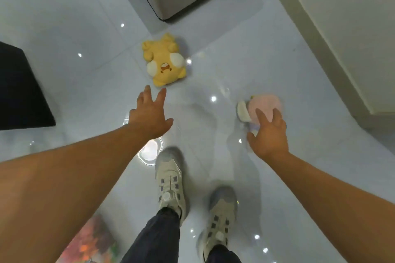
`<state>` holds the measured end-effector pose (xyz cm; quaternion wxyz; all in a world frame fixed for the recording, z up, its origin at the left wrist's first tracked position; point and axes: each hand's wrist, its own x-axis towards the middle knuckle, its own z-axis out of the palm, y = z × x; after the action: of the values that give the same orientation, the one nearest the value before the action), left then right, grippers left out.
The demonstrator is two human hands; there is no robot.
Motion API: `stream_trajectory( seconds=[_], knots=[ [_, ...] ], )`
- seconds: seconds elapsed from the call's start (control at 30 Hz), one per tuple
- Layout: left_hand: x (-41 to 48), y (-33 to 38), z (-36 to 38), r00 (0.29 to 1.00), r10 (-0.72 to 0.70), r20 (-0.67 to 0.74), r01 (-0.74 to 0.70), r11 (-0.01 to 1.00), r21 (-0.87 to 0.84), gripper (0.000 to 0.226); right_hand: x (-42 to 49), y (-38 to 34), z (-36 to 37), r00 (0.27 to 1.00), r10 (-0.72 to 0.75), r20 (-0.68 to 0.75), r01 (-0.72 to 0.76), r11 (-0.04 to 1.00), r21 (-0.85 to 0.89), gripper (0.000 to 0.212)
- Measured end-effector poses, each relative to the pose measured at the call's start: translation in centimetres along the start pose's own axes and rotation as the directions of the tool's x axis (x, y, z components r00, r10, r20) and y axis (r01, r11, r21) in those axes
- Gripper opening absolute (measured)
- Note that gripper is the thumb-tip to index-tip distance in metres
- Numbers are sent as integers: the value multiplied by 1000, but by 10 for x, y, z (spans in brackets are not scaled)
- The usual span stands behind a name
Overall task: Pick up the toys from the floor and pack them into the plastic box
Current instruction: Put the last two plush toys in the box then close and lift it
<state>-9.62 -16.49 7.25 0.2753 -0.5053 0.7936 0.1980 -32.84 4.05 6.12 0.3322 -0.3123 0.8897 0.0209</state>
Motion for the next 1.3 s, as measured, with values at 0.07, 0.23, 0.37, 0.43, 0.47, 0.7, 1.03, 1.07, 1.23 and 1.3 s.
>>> stream_trajectory(
  seconds=[0.07, 0.23, 0.37, 0.43, 0.47, 0.7, 1.03, 1.07, 1.23, 1.3],
  knots=[
    [49, 0, 8, 997, 22, -76, -20, 999, 34, 94, 31, 10, 21, 999, 35, -25, -36, 999, -35, 77],
    [154, 1, 26, 977, 73, -199, -71, 997, 15, 98, 93, 22, 67, 996, 72, -54, -76, 994, -82, 84],
    [207, 5, 36, 984, 62, -169, -67, 998, -21, 107, 124, 21, 87, 985, 108, -134, -135, 968, -214, 54],
    [220, 7, 41, 980, 29, -195, -41, 997, -58, 102, 135, 20, 90, 983, 77, -165, -127, 938, -322, 49],
    [222, 8, 42, 975, -3, -223, -12, 998, -68, 95, 139, 19, 90, 984, 56, -170, -115, 925, -362, 50],
    [145, 12, 34, 973, 109, -205, -156, 961, -229, 89, 108, -20, 38, 966, -131, -224, 84, 974, -209, 24],
    [-117, -37, 10, 981, 14, -193, -94, 906, -413, 90, -75, -131, -15, 834, -545, -83, 545, 838, -25, 39],
    [-134, -42, 8, 979, -10, -204, -75, 912, -404, 89, -87, -138, -16, 815, -574, -74, 573, 819, -33, 38],
    [-227, -80, 3, 956, -185, -226, 94, 927, -362, 90, -163, -180, -15, 686, -727, -22, 719, 682, -137, 42],
    [-264, -99, 6, 942, -246, -227, 143, 909, -392, 91, -195, -194, -10, 622, -783, 15, 772, 611, -176, 43]
  ],
)
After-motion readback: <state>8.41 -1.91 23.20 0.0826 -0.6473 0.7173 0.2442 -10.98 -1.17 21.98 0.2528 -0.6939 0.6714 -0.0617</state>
